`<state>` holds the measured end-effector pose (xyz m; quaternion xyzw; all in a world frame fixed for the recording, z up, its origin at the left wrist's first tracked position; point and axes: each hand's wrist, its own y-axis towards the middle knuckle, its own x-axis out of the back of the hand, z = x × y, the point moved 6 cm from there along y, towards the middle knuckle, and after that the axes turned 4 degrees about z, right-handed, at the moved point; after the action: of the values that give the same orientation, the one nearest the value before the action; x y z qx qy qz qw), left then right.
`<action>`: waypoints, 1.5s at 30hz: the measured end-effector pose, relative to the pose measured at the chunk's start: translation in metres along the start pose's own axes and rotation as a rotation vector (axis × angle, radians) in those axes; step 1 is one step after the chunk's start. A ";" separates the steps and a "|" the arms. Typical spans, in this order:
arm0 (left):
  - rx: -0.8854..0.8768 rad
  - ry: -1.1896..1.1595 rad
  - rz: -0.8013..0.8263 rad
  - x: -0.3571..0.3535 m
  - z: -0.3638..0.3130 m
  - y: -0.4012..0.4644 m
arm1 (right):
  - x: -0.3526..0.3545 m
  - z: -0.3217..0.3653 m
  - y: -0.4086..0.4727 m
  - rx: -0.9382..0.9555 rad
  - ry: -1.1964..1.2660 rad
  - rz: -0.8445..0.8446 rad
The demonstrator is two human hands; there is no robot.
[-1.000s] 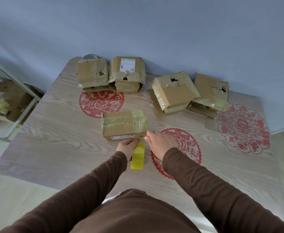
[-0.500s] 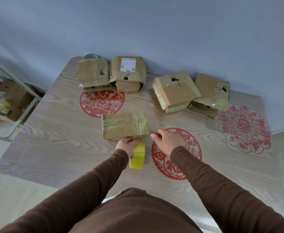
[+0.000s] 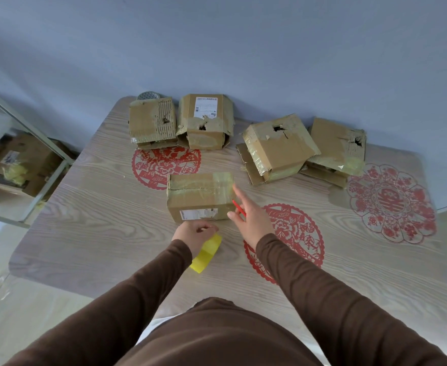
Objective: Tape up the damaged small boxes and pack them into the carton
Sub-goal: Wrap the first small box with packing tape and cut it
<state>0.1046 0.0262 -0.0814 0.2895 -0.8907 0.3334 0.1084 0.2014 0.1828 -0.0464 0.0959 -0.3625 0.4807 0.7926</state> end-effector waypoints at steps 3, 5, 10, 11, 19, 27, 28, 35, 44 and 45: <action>-0.052 -0.149 -0.025 0.007 -0.005 -0.014 | -0.001 -0.005 -0.018 -0.102 0.235 -0.134; -0.073 -0.200 -0.032 0.007 -0.010 -0.021 | -0.010 -0.006 -0.028 -0.154 0.400 -0.102; -0.087 -0.234 -0.014 0.001 -0.011 -0.034 | -0.033 0.007 -0.041 -0.126 0.504 0.096; -0.092 -0.240 -0.004 0.000 -0.011 -0.035 | -0.034 0.008 -0.042 -0.124 0.512 0.077; -0.059 -0.324 0.009 0.002 -0.008 -0.053 | -0.037 0.026 -0.046 -0.069 0.438 -0.011; 0.090 -0.988 0.122 0.005 0.001 -0.073 | -0.043 0.058 -0.055 -0.017 0.696 -0.015; 0.093 -0.997 0.104 0.006 0.001 -0.074 | -0.045 0.059 -0.055 -0.029 0.727 0.008; -0.108 -0.559 -0.187 0.046 0.014 -0.070 | -0.061 0.081 -0.057 -0.049 0.609 0.110; -0.105 -0.431 -0.388 0.079 0.046 -0.084 | -0.075 0.084 -0.031 -0.103 0.477 0.186; -0.089 -0.367 -0.413 0.084 0.053 -0.086 | -0.084 0.087 -0.029 -0.116 0.445 0.266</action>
<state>0.0868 -0.0980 -0.0429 0.5154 -0.8313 0.2066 0.0235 0.1608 0.0658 -0.0339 -0.1061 -0.2158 0.5684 0.7869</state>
